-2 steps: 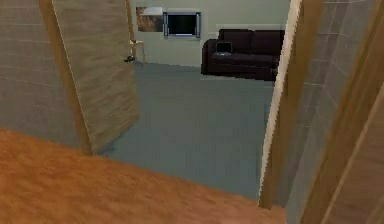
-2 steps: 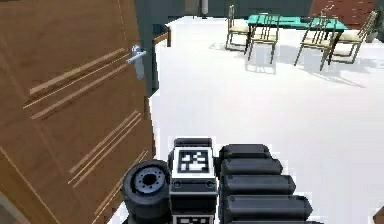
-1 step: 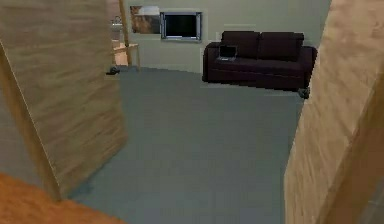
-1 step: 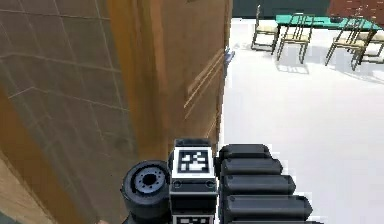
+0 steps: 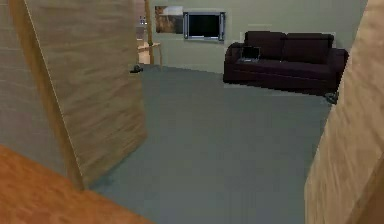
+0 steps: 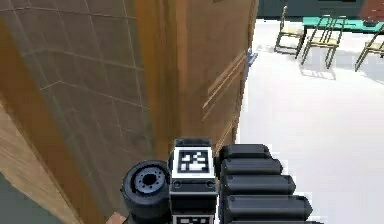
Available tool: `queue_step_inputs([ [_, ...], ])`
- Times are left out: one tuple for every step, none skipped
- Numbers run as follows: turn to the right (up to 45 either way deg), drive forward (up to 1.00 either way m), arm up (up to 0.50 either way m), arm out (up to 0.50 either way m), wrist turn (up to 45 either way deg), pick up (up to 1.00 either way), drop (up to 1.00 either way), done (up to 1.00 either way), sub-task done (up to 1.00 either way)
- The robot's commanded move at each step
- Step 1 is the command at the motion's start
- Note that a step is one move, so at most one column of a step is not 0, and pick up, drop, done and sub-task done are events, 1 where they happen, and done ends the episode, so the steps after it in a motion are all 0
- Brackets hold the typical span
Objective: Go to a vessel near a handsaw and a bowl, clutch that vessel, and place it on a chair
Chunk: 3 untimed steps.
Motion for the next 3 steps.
queue_step_inputs([
  [0.0, 1.00, 0.00, 0.00, 0.0, 0.00, 0.00, 0.00, 0.00],
  [-3.0, 0.00, 0.00, 0.00, 0.0, 0.00, 0.00, 0.00, 0.00],
  [0.0, 1.00, 0.00, 0.00, 0.0, 0.00, 0.00, 0.00, 0.00],
])
